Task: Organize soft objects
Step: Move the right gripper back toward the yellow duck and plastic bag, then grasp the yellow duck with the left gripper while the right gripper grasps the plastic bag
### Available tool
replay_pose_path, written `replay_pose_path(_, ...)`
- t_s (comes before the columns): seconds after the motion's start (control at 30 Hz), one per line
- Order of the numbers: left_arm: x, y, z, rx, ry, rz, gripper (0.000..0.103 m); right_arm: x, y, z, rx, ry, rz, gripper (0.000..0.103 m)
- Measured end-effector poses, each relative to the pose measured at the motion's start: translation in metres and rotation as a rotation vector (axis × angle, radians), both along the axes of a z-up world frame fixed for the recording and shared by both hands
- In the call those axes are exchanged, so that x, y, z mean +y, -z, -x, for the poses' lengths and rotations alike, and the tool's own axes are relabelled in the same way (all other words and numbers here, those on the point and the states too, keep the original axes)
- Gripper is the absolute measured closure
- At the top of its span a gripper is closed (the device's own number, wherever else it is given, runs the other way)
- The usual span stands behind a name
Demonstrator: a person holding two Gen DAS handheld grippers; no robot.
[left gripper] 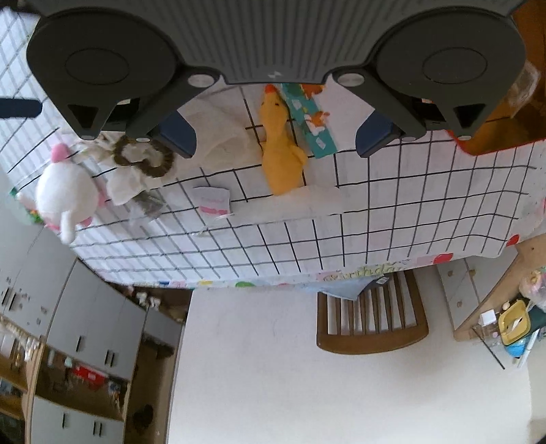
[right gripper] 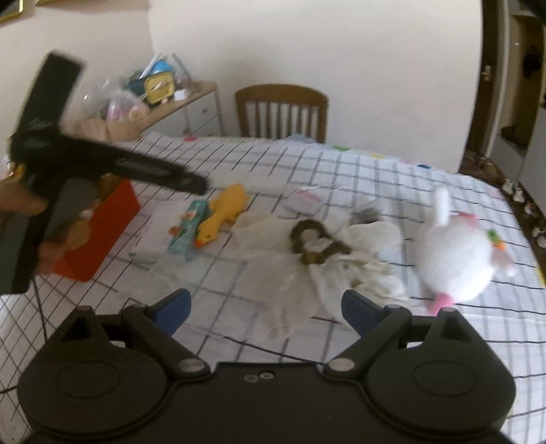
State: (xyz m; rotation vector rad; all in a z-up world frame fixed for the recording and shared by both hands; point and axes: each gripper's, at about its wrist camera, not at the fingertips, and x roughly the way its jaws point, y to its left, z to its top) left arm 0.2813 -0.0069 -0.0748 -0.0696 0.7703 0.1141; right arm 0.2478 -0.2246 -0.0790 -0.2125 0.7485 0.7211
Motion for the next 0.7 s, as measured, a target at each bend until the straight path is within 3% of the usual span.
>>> replay_pose_path(0.23, -0.002, 0.021, -0.032, 0.048, -0.004, -0.035, 0.003, 0.033, 0.024, -0.005, 0.022, -0.077, 0.036, 0.008)
replay_pose_path(0.7, 0.012, 0.048, -0.074, 0.105, -0.051, -0.023, 0.004, 0.077, 0.064, -0.013, 0.051, -0.142, 0.063, 0.008)
